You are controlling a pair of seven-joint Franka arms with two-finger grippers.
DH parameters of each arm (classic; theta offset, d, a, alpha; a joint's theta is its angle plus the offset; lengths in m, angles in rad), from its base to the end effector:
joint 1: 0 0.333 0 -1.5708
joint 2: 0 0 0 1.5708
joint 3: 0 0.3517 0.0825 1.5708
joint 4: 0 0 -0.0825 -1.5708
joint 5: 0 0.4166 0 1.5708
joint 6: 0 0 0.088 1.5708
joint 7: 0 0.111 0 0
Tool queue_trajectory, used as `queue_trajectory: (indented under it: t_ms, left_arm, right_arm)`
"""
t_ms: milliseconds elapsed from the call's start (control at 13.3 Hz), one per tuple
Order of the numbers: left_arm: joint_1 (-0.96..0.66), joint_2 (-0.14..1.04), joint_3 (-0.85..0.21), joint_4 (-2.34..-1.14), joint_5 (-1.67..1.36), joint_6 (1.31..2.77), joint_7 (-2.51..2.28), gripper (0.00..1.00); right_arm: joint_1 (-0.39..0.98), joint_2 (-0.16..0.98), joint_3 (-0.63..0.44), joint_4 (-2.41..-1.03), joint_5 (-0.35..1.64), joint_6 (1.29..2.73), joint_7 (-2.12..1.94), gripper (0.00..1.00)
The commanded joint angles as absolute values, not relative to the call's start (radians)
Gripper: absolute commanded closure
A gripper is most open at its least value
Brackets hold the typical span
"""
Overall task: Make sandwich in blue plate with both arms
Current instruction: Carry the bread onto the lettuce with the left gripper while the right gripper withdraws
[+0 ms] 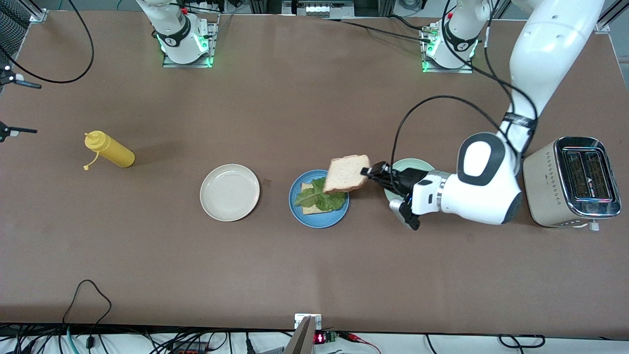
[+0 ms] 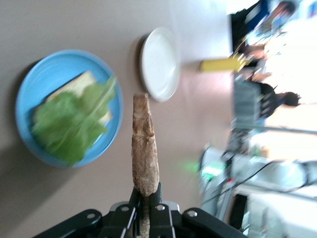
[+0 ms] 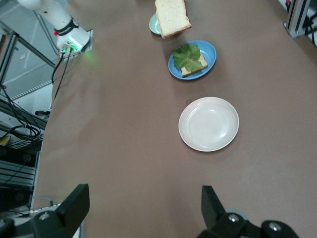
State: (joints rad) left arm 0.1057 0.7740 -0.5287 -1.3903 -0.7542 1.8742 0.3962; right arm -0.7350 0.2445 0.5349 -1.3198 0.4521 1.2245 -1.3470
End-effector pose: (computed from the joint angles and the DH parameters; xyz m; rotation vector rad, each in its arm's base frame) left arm 0.7157 -0.2774 0.3254 2.0334 -0.4008 -0.2389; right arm 0.6077 -0.1107 0.6445 -2.0468 -1.4668 -0.2456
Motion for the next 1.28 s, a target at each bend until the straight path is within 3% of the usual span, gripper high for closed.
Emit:
queue_trajectory:
  t_ms: [0, 150, 451, 677, 902, 977, 1052, 1128, 1203]
  left_arm:
    - [0.091, 0.804, -0.532, -1.44, -0.908, 2.009, 0.519, 0.99]
    - [0.057, 0.859, -0.532, -1.453, -0.954, 2.092, 0.616, 0.99]
    - [0.051, 0.891, -0.532, -1.505, -0.979, 2.128, 0.637, 0.99]
    - [0.055, 0.902, -0.531, -1.52, -0.979, 2.131, 0.638, 0.98]
    - [0.046, 0.927, -0.526, -1.505, -0.979, 2.137, 0.637, 0.91]
    - [0.045, 0.927, -0.526, -1.505, -0.976, 2.137, 0.637, 0.82]
    - [0.044, 0.927, -0.526, -1.505, -0.965, 2.137, 0.638, 0.44]
    - [0.048, 0.922, -0.525, -1.503, -0.957, 2.137, 0.646, 0.0]
    - [0.055, 0.917, -0.523, -1.503, -0.959, 2.137, 0.685, 0.0]
  right_arm:
    - [-0.59, 0.236, 0.52, -1.279, 0.33, 1.261, -1.098, 0.0]
    - [-0.43, 0.226, 0.487, -1.262, 0.18, 1.325, -0.914, 0.0]
    - [-0.057, 0.239, 0.25, -1.282, -0.035, 1.39, -0.458, 0.0]
    - [-0.043, 0.3, 0.221, -1.31, -0.058, 1.454, -0.228, 0.0]
    - [-0.049, 0.333, 0.153, -1.31, -0.049, 1.456, -0.132, 0.0]
    - [-0.06, 0.336, 0.143, -1.309, -0.049, 1.456, -0.13, 0.0]
    - [-0.066, 0.337, 0.132, -1.308, -0.049, 1.457, -0.133, 0.0]
    - [-0.08, 0.337, 0.106, -1.304, -0.049, 1.474, -0.136, 0.0]
    - [-0.083, 0.337, 0.074, -1.302, -0.051, 1.5, -0.138, 0.0]
